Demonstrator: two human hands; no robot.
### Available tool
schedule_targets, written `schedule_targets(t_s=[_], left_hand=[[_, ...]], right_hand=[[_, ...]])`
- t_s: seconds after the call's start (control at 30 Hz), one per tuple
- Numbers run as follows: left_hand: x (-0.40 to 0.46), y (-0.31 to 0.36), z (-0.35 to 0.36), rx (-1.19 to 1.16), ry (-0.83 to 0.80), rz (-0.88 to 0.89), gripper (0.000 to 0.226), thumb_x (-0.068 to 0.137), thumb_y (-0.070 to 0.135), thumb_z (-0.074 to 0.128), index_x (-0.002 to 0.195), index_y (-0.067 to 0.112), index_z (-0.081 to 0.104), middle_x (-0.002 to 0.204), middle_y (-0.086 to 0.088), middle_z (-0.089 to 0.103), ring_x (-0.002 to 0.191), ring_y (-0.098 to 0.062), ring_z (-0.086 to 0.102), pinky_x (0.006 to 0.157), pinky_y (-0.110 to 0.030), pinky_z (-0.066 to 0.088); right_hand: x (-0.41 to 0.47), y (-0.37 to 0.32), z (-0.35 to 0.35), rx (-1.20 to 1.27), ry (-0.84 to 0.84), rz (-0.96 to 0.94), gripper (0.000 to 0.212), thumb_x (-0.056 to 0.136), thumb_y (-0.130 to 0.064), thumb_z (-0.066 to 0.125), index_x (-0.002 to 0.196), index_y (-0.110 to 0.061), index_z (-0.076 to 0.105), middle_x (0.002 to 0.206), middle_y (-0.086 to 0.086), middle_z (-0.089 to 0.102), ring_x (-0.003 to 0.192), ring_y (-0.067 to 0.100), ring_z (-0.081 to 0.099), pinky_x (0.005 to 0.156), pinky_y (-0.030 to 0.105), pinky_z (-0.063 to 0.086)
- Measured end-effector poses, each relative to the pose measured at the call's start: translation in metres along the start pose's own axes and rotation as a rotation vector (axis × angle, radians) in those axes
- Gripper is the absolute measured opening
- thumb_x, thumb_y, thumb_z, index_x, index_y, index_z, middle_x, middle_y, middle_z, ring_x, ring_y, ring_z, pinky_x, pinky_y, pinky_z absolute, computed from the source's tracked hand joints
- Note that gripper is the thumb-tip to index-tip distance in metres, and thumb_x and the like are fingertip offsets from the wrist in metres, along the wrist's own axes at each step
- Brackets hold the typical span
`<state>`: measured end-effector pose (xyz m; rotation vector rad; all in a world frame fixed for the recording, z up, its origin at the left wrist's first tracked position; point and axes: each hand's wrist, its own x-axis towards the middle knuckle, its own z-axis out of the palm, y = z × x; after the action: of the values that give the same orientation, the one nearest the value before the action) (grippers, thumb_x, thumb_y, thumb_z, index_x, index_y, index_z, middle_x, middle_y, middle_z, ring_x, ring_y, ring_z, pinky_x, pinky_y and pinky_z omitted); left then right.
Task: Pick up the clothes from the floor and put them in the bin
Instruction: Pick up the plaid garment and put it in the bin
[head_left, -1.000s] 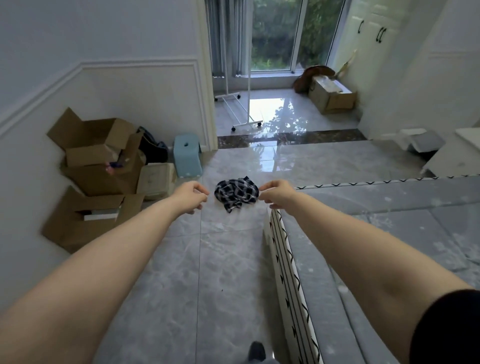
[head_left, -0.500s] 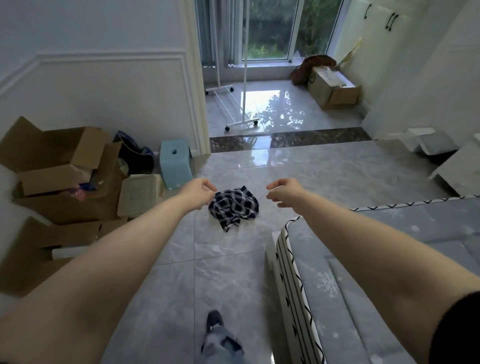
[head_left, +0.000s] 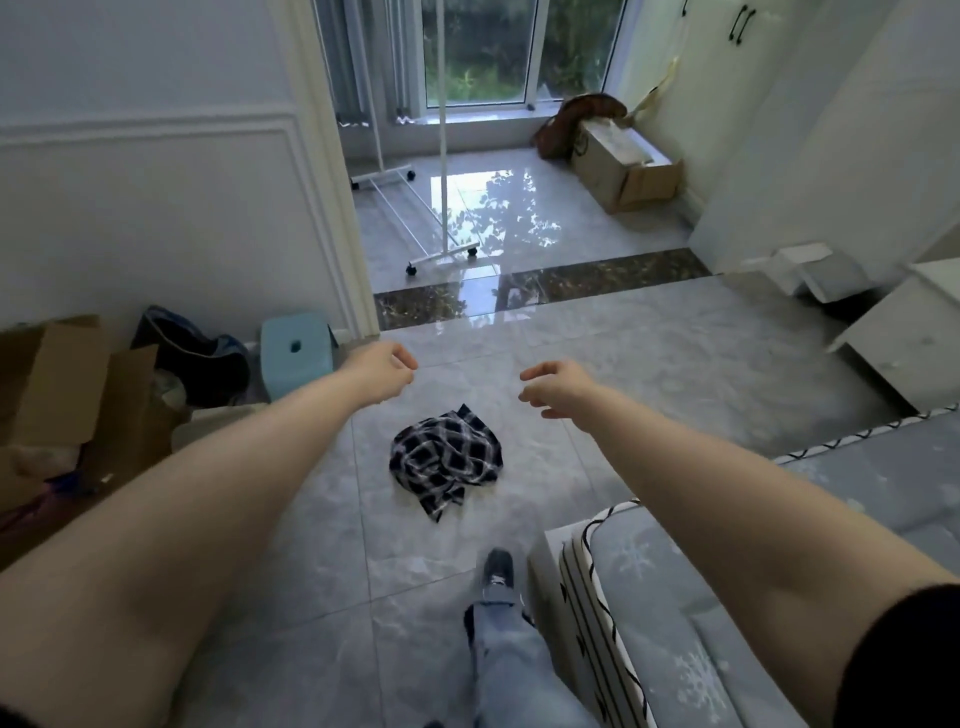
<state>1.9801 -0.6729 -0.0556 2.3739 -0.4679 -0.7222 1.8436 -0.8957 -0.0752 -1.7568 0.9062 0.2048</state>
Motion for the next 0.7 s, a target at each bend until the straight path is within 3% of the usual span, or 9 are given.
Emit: schedule_targets(t_s=[0.2, 0.4, 0.57, 0.7], left_hand=[[0.119, -0.003, -0.007, -0.003, -0.021, -0.036, 0.010, 0.088, 0.020, 0.053, 0.095, 0.025, 0.058, 0.103, -0.005, 0.068, 0.092, -0.021, 0.067, 0.073, -0.032, 0.053], [0.230, -0.016, -0.013, -0.092, 0.031, -0.145, 0.008, 0.089, 0.018, 0.052, 0.091, 0.024, 0.058, 0.108, -0.004, 0.067, 0.095, -0.023, 0.068, 0.075, -0.034, 0.052], [0.296, -0.060, -0.001, -0.018, 0.063, -0.164, 0.020, 0.087, 0.013, 0.055, 0.105, 0.016, 0.064, 0.118, -0.006, 0.065, 0.107, -0.025, 0.062, 0.088, -0.030, 0.046], [0.342, -0.107, 0.020, 0.028, 0.029, -0.193, 0.027, 0.086, 0.013, 0.055, 0.112, 0.015, 0.065, 0.125, -0.006, 0.063, 0.116, -0.025, 0.057, 0.096, -0.031, 0.043]], right_hand=[[0.127, -0.040, 0.001, -0.048, -0.020, -0.009, 0.023, 0.078, -0.008, 0.072, 0.101, -0.013, 0.069, 0.110, 0.014, 0.068, 0.100, 0.026, 0.064, 0.073, 0.031, 0.054], [0.245, -0.066, 0.006, -0.165, -0.067, 0.014, 0.021, 0.081, -0.005, 0.068, 0.100, -0.014, 0.067, 0.102, 0.010, 0.071, 0.091, 0.022, 0.063, 0.076, 0.034, 0.052], [0.319, -0.062, 0.037, -0.294, -0.076, 0.036, 0.023, 0.079, -0.007, 0.067, 0.099, -0.018, 0.071, 0.098, 0.003, 0.072, 0.097, 0.020, 0.067, 0.086, 0.035, 0.057], [0.365, -0.048, 0.068, -0.424, -0.087, -0.005, 0.026, 0.081, -0.007, 0.062, 0.102, -0.016, 0.074, 0.106, 0.003, 0.073, 0.099, 0.018, 0.068, 0.082, 0.032, 0.055]])
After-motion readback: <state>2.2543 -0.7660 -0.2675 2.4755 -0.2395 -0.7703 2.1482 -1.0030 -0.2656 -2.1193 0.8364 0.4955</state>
